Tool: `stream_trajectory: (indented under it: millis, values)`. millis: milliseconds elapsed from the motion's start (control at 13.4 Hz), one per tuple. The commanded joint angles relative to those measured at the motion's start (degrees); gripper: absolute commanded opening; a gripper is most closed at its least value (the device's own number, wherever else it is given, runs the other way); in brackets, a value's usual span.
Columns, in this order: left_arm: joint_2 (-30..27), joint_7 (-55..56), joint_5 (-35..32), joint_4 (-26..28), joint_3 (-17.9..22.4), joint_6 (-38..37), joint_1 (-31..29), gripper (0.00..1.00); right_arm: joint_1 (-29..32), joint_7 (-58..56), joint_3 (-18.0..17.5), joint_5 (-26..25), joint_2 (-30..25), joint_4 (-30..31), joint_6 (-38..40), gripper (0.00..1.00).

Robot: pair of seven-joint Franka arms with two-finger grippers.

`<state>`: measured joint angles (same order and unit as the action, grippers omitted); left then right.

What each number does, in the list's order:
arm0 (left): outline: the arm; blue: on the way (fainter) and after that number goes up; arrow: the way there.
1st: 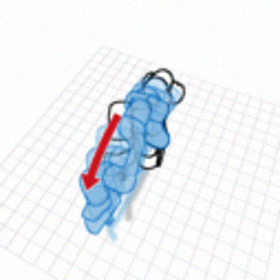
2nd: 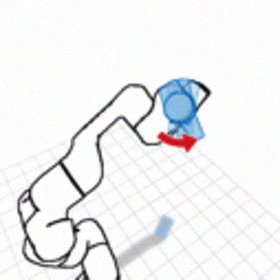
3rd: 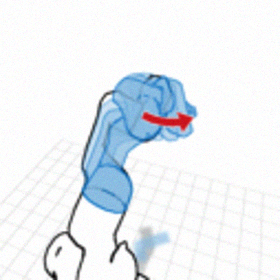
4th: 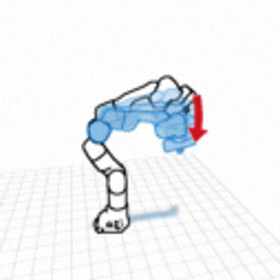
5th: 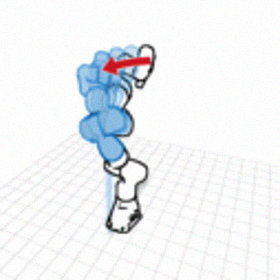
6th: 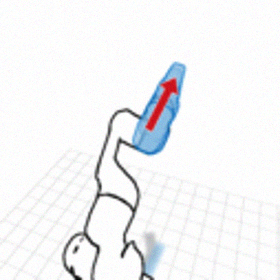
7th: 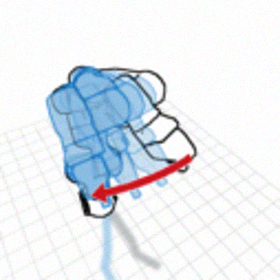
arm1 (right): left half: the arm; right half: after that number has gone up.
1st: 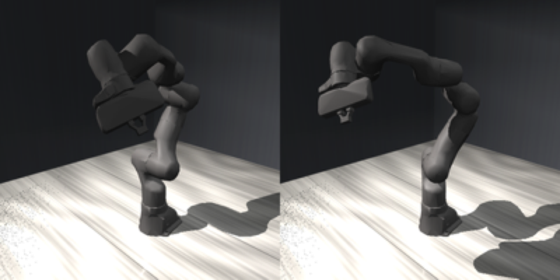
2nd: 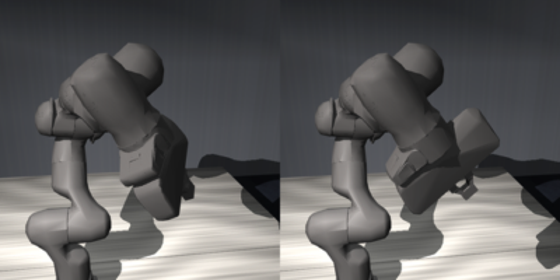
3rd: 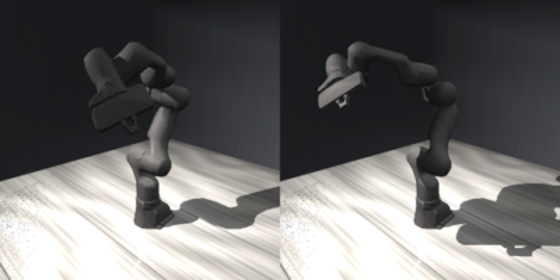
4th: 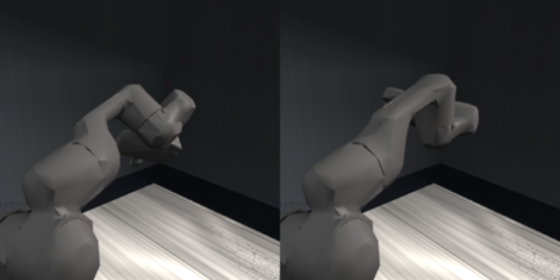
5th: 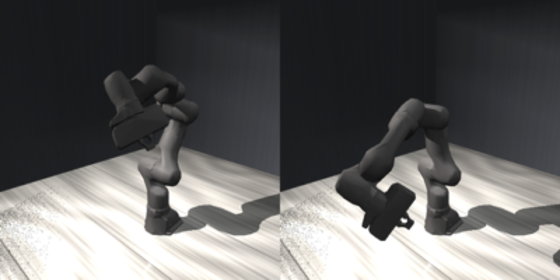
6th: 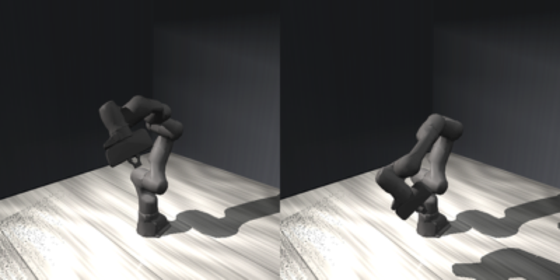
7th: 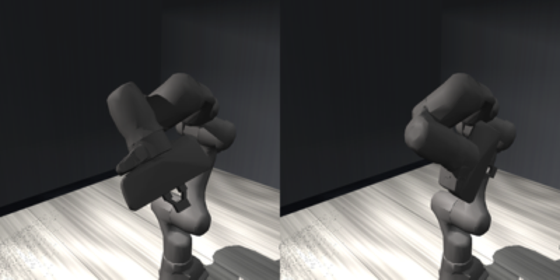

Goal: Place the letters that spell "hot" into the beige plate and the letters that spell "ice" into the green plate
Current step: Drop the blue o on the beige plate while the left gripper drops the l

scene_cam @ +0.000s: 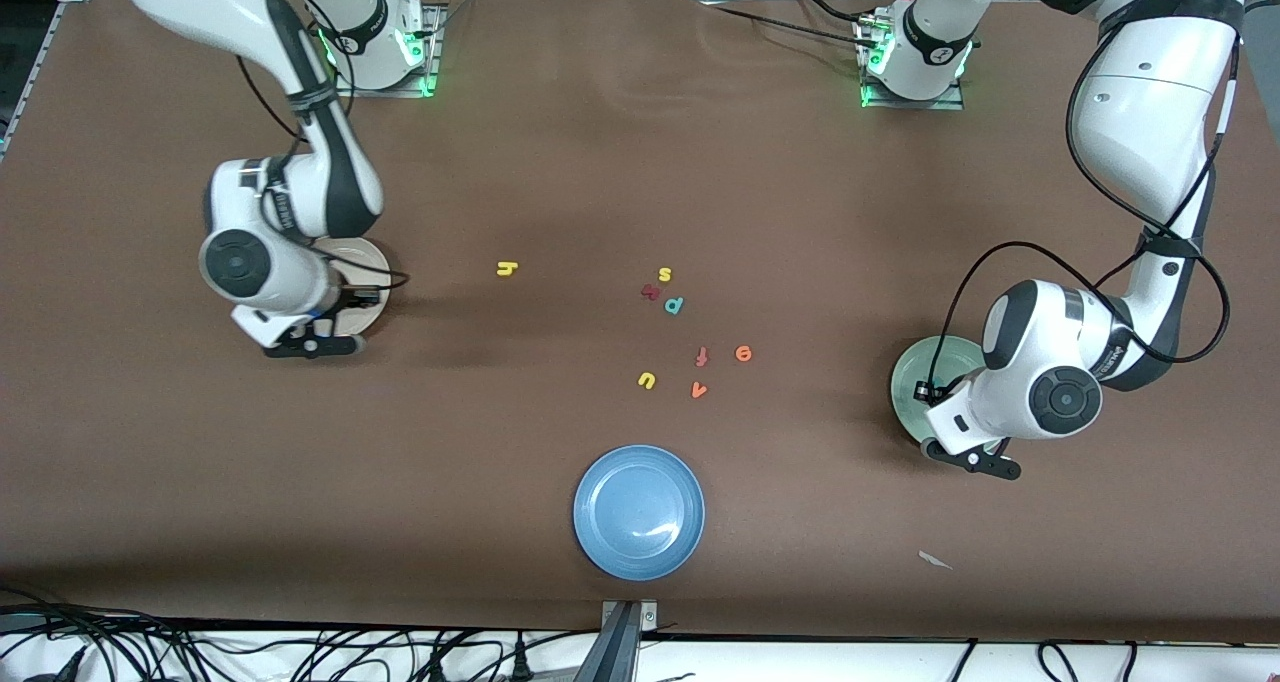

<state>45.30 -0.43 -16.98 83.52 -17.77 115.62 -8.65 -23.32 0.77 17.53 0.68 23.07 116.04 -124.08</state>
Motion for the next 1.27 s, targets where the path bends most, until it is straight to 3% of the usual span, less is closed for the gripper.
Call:
stream_trajectory:
  millis: [0,223,298,372,447,596,819,1042,1191]
  values:
    - [-4.7,-0.9,-2.9,6.8,-0.4,3.2,-1.4,1.0,1.3,-4.6,0.6,0.7,1.4,1.6,-0.1,0.22]
    - [-5.5,-0.1,-2.3,5.8,-0.6,2.5,-1.2,1.0,4.2,-9.1,0.5,0.8,3.9,1.9,-0.3,0.26]
    - [-5.6,0.5,-1.8,5.6,-0.8,2.4,-0.7,1.0,4.2,-9.2,0.5,0.8,4.1,1.9,-0.3,0.38]
    - [-5.6,3.0,-1.3,5.5,-1.1,2.4,-0.3,1.0,4.2,-9.2,0.4,0.8,4.1,1.8,-0.3,0.74]
    - [-5.6,6.7,-0.9,5.8,-3.1,2.4,-0.2,1.0,4.2,-8.9,0.4,0.8,3.9,1.7,-0.1,0.99]
    - [-5.4,14.1,-0.7,6.3,-6.5,2.5,-0.1,1.0,3.6,-6.4,-0.4,1.8,2.4,1.2,0.7,1.0]
    - [-5.1,25.9,-0.7,8.1,-11.7,3.0,1.1,1.0,3.6,4.3,-4.5,4.5,-0.1,-1.9,7.1,1.0]
    - [-5.0,35.6,-0.7,8.8,-11.8,3.5,5.6,1.0,3.6,11.1,-10.4,4.9,-2.7,-2.2,7.1,0.99]
    - [-4.9,41.4,-0.7,10.9,-11.8,7.8,7.7,1.0,3.6,22.7,-15.0,5.2,-2.9,-2.1,5.6,0.99]
